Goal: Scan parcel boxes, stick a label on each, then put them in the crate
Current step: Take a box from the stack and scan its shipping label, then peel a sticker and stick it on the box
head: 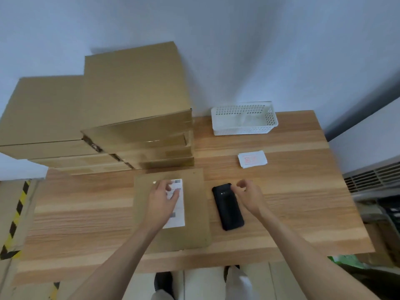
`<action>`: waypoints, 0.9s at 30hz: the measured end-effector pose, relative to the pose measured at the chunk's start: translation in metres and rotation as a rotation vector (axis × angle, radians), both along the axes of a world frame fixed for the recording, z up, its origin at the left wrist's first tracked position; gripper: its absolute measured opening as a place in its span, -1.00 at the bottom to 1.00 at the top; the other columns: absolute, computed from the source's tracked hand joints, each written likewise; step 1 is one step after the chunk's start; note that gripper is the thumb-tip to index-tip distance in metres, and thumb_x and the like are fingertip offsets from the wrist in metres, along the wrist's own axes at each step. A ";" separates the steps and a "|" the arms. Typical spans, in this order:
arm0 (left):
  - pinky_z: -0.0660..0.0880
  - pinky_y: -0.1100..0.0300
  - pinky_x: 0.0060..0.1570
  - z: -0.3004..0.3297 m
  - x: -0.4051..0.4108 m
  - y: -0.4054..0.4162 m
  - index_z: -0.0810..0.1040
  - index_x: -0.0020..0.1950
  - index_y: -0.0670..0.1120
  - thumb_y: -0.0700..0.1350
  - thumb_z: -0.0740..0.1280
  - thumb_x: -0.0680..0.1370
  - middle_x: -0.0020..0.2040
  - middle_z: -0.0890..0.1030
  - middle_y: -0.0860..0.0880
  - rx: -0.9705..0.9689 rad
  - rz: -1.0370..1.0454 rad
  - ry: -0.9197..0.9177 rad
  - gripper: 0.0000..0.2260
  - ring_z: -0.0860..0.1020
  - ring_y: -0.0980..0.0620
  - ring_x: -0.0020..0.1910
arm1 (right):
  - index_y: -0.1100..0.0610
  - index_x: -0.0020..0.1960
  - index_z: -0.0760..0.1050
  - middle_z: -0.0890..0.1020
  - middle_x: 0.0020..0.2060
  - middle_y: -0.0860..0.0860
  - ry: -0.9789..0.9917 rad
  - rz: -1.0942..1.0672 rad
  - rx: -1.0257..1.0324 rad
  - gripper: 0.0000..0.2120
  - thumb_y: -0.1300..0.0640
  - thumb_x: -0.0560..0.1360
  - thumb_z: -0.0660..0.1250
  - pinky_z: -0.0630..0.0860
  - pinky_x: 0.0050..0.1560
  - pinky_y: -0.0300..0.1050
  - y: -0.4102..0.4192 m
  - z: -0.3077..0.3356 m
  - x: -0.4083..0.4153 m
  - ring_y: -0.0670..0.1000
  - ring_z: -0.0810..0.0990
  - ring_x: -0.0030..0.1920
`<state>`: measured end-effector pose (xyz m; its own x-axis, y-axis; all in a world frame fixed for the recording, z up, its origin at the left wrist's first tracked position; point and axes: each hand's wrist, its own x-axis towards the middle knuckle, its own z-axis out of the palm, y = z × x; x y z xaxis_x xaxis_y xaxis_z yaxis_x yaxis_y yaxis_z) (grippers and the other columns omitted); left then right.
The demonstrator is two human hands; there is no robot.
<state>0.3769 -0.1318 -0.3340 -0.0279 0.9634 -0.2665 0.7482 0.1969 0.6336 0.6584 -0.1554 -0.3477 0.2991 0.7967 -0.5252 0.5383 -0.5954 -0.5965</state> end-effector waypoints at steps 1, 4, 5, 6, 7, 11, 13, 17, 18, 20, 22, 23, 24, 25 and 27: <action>0.44 0.20 -0.19 -0.001 0.024 0.005 0.55 0.16 -0.04 0.01 0.37 0.61 -0.01 0.52 0.08 -0.011 -0.002 -0.028 -0.81 0.52 0.06 -0.06 | 0.17 0.22 0.55 0.61 0.11 0.00 -0.015 0.003 0.006 -0.65 -0.07 0.61 0.34 0.49 0.13 -0.06 0.005 0.000 0.017 0.03 0.57 0.14; 0.47 0.16 -0.07 -0.011 0.098 0.020 0.55 0.09 0.01 0.06 0.38 0.60 -0.03 0.58 0.09 -0.063 -0.038 -0.067 -0.84 0.55 0.08 -0.04 | 0.18 0.20 0.58 0.64 0.11 0.02 -0.074 0.003 0.015 -0.66 -0.07 0.60 0.35 0.51 0.16 -0.03 0.019 -0.006 0.068 0.06 0.60 0.15; 0.48 0.16 -0.04 -0.016 0.121 0.026 0.55 0.10 0.01 0.07 0.39 0.59 -0.03 0.59 0.08 -0.088 -0.039 -0.091 -0.83 0.56 0.09 -0.04 | 0.16 0.16 0.59 0.65 0.08 0.01 -0.094 -0.003 0.018 -0.69 -0.06 0.60 0.35 0.50 0.12 -0.03 0.023 -0.009 0.083 0.06 0.61 0.13; 0.49 0.14 -0.02 -0.019 0.142 0.032 0.55 0.11 0.02 0.08 0.40 0.59 -0.03 0.60 0.08 -0.120 -0.034 -0.107 -0.81 0.56 0.09 -0.04 | 0.15 0.11 0.59 0.66 0.05 0.01 -0.112 -0.009 0.022 -0.72 -0.06 0.59 0.36 0.49 0.08 -0.05 0.028 -0.014 0.097 0.07 0.61 0.12; 0.51 0.12 -0.02 -0.022 0.160 0.038 0.55 0.11 0.03 0.10 0.40 0.58 -0.03 0.60 0.08 -0.143 -0.029 -0.111 -0.80 0.56 0.09 -0.04 | 0.13 0.08 0.60 0.67 0.04 0.01 -0.124 -0.013 0.024 -0.74 -0.06 0.58 0.37 0.47 0.05 -0.06 0.033 -0.019 0.109 0.08 0.61 0.11; 0.52 0.11 -0.05 -0.042 0.211 0.061 0.58 0.09 0.01 0.10 0.41 0.58 -0.05 0.59 0.09 -0.171 0.018 -0.110 -0.80 0.58 0.07 -0.05 | 0.10 0.00 0.64 0.70 -0.01 0.03 -0.114 -0.044 -0.005 -0.79 -0.04 0.55 0.39 0.48 0.06 -0.04 0.053 -0.040 0.141 0.10 0.63 0.09; 0.52 0.12 -0.01 -0.053 0.225 0.071 0.61 0.08 -0.02 0.08 0.42 0.58 -0.02 0.61 0.06 -0.194 0.047 -0.117 -0.80 0.58 0.06 -0.03 | 0.08 -0.03 0.65 0.71 -0.06 0.01 -0.098 -0.063 0.001 -0.78 -0.06 0.54 0.39 0.49 0.05 -0.03 0.062 -0.051 0.150 0.09 0.64 0.05; 0.55 0.07 0.05 -0.077 0.243 0.087 0.62 0.01 -0.01 0.08 0.45 0.54 -0.03 0.64 0.06 -0.249 0.116 -0.148 -0.81 0.60 0.03 0.00 | 0.09 -0.01 0.61 0.68 -0.09 0.00 -0.086 -0.081 0.011 -0.78 -0.06 0.54 0.37 0.51 0.01 -0.01 0.080 -0.069 0.162 0.09 0.63 0.00; 0.56 0.06 0.05 -0.082 0.245 0.090 0.60 -0.02 0.01 0.09 0.46 0.53 -0.04 0.63 0.07 -0.263 0.139 -0.156 -0.82 0.60 0.03 0.00 | 0.11 0.01 0.59 0.68 -0.08 0.01 -0.070 -0.089 0.014 -0.78 -0.05 0.54 0.38 0.51 0.01 0.00 0.084 -0.072 0.163 0.10 0.63 0.00; 0.56 0.06 0.04 -0.091 0.250 0.096 0.57 -0.07 0.04 0.10 0.48 0.51 -0.05 0.62 0.09 -0.286 0.168 -0.168 -0.82 0.59 0.04 -0.02 | 0.15 0.05 0.56 0.66 -0.04 0.04 -0.045 -0.110 0.022 -0.75 -0.04 0.54 0.40 0.48 0.00 -0.01 0.091 -0.079 0.165 0.10 0.60 0.00; 0.55 0.07 0.03 -0.098 0.252 0.098 0.56 -0.10 0.04 0.11 0.49 0.50 -0.07 0.62 0.09 -0.316 0.186 -0.184 -0.80 0.59 0.04 -0.04 | 0.16 0.06 0.53 0.64 -0.03 0.03 -0.017 -0.139 0.023 -0.73 -0.03 0.55 0.41 0.42 -0.05 -0.05 0.095 -0.085 0.165 0.08 0.58 0.00; 0.55 0.08 0.03 -0.101 0.253 0.099 0.57 -0.08 0.02 0.12 0.50 0.49 -0.07 0.63 0.08 -0.332 0.189 -0.189 -0.79 0.58 0.05 -0.05 | 0.16 0.07 0.52 0.63 -0.03 0.02 0.002 -0.155 0.029 -0.74 -0.02 0.55 0.42 0.40 -0.06 -0.08 0.096 -0.087 0.164 0.07 0.58 0.01; 0.54 0.09 0.02 -0.104 0.254 0.100 0.59 -0.06 0.00 0.12 0.50 0.49 -0.07 0.63 0.08 -0.349 0.191 -0.195 -0.78 0.58 0.06 -0.05 | 0.16 0.07 0.52 0.63 -0.03 0.01 0.019 -0.166 0.038 -0.74 -0.01 0.54 0.42 0.40 -0.06 -0.09 0.098 -0.090 0.163 0.06 0.59 0.00; 0.53 0.11 0.01 -0.106 0.255 0.101 0.60 -0.04 -0.01 0.11 0.50 0.50 -0.07 0.62 0.09 -0.362 0.192 -0.199 -0.78 0.57 0.07 -0.06 | 0.17 0.07 0.51 0.63 -0.04 0.02 0.031 -0.171 0.046 -0.73 0.00 0.54 0.43 0.43 -0.05 -0.07 0.098 -0.094 0.162 0.06 0.59 0.00; 0.48 0.15 -0.04 -0.108 0.257 0.103 0.61 -0.04 -0.02 0.06 0.50 0.52 -0.10 0.60 0.10 -0.369 0.201 -0.215 -0.82 0.54 0.10 -0.10 | 0.17 0.05 0.48 0.61 -0.06 0.04 0.043 -0.183 0.054 -0.74 0.02 0.53 0.44 0.49 0.01 0.01 0.098 -0.100 0.160 0.07 0.58 -0.02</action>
